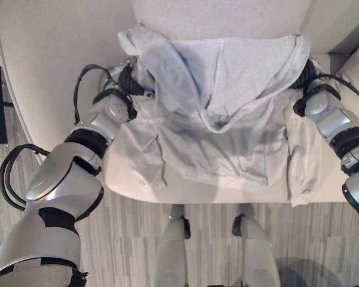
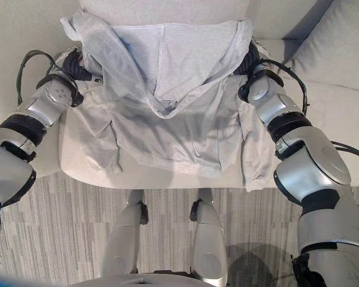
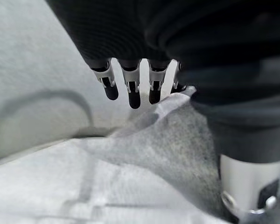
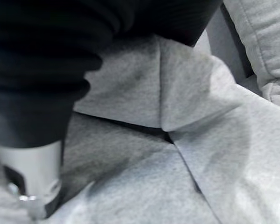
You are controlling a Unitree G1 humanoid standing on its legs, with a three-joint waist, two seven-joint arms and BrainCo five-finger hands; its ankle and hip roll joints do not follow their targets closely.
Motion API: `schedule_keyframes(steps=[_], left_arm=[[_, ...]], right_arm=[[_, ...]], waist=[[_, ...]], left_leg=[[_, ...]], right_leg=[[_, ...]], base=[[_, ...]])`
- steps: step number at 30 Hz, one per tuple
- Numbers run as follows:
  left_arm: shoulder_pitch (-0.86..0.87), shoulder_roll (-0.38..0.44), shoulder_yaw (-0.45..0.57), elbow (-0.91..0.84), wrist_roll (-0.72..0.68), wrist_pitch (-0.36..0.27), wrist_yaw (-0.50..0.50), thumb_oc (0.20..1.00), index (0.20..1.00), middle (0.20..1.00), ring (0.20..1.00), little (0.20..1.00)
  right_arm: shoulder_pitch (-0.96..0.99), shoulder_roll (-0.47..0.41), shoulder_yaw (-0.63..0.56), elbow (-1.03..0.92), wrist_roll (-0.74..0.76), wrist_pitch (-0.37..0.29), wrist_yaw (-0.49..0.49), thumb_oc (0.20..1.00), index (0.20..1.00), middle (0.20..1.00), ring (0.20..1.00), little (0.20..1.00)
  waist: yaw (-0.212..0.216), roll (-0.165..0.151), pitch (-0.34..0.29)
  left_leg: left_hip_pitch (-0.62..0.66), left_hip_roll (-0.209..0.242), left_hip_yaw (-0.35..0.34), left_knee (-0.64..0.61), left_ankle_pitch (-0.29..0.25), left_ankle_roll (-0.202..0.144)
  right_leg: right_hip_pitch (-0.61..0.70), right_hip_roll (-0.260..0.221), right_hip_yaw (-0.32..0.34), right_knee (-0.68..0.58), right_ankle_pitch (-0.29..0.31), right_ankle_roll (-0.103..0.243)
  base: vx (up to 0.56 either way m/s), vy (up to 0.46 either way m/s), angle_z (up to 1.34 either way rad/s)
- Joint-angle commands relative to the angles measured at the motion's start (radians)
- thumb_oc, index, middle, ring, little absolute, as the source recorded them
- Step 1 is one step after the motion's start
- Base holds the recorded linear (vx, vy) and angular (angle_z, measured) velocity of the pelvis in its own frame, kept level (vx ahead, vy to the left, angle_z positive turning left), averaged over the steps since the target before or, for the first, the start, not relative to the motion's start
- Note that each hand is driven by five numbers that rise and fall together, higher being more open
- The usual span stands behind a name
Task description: Hang the clothes on the sofa on the clothes rack.
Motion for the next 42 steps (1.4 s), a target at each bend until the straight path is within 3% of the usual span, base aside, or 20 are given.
schedule_keyframes(steps=[1, 17, 18, 19, 20, 21, 32, 42], left_arm=[[-0.144, 0.01, -0.017, 0.036, 0.027, -0.015, 0.028, 1.0, 1.0, 1.0, 1.0, 1.0], [-0.125, -0.013, 0.002, 0.031, 0.013, -0.011, 0.03, 1.0, 1.0, 1.0, 1.0, 1.0], [-0.125, -0.013, 0.002, 0.031, 0.013, -0.011, 0.03, 1.0, 1.0, 1.0, 1.0, 1.0], [-0.126, -0.01, 0.002, 0.03, 0.014, -0.011, 0.032, 1.0, 1.0, 1.0, 1.0, 1.0], [-0.128, -0.01, 0.002, 0.031, 0.016, -0.011, 0.032, 0.925, 0.925, 0.925, 0.925, 0.925], [-0.128, -0.01, 0.003, 0.031, 0.017, -0.01, 0.035, 0.2, 0.2, 0.2, 0.2, 0.2], [-0.064, 0.004, 0.089, -0.061, 0.0, -0.015, 0.106, 0.2, 0.2, 0.2, 0.2, 0.2], [0.163, 0.036, 0.284, -0.38, 0.008, -0.043, 0.195, 0.2, 0.2, 0.2, 0.2, 0.2]], right_arm=[[-0.092, -0.016, -0.004, -0.013, 0.029, -0.032, -0.033, 1.0, 1.0, 1.0, 1.0, 1.0], [-0.1, -0.009, 0.017, -0.088, 0.007, -0.04, -0.036, 1.0, 1.0, 1.0, 1.0, 1.0], [-0.1, -0.009, 0.017, -0.088, 0.007, -0.04, -0.036, 0.925, 0.925, 0.925, 0.925, 0.925], [-0.099, -0.005, 0.018, -0.095, 0.008, -0.041, -0.036, 0.388, 0.388, 0.388, 0.388, 0.388], [-0.099, -0.003, 0.017, -0.096, 0.008, -0.042, -0.037, 0.2, 0.2, 0.2, 0.2, 0.2], [-0.1, -0.002, 0.018, -0.096, 0.007, -0.044, -0.04, 0.2, 0.2, 0.2, 0.2, 0.2], [0.002, -0.018, -0.093, -0.202, 0.009, -0.051, -0.094, 0.2, 0.2, 0.2, 0.2, 0.2], [0.347, -0.034, -0.435, -0.55, -0.068, -0.086, -0.192, 0.2, 0.2, 0.2, 0.2, 0.2]], waist=[[0.012, 0.014, 0.061], [0.004, 0.005, 0.067], [0.004, 0.005, 0.067], [0.004, 0.005, 0.067], [0.004, 0.005, 0.068], [0.004, 0.005, 0.068], [0.005, -0.005, 0.055], [0.008, -0.006, 0.007]], left_leg=[[-0.006, -0.053, -0.041, 0.006, 0.008, -0.042], [-0.008, -0.05, -0.037, 0.006, 0.007, -0.038], [-0.008, -0.05, -0.037, 0.006, 0.007, -0.038], [-0.008, -0.051, -0.036, 0.006, 0.007, -0.038], [-0.007, -0.05, -0.035, 0.006, 0.007, -0.038], [-0.007, -0.05, -0.034, 0.006, 0.007, -0.038], [0.023, -0.049, -0.039, 0.006, -0.001, -0.036], [0.106, -0.035, -0.044, 0.006, -0.037, -0.035]], right_leg=[[-0.04, -0.037, 0.031, 0.011, 0.034, 0.134], [-0.049, -0.04, 0.038, 0.011, 0.037, 0.134], [-0.049, -0.04, 0.038, 0.011, 0.037, 0.134], [-0.049, -0.04, 0.038, 0.011, 0.038, 0.134], [-0.048, -0.04, 0.039, 0.011, 0.038, 0.134], [-0.048, -0.04, 0.038, 0.011, 0.039, 0.134], [-0.014, -0.036, 0.032, 0.011, 0.025, 0.134], [0.08, -0.038, 0.017, 0.011, -0.013, 0.134]], base=[[0.0, 0.0, 0.0], [0.0, 0.0, 0.0], [0.0, 0.0, 0.0], [0.0, 0.0, 0.0], [0.0, 0.0, 0.0], [0.0, 0.0, 0.0], [0.0, -0.002, 0.0], [0.01, -0.015, 0.03]])
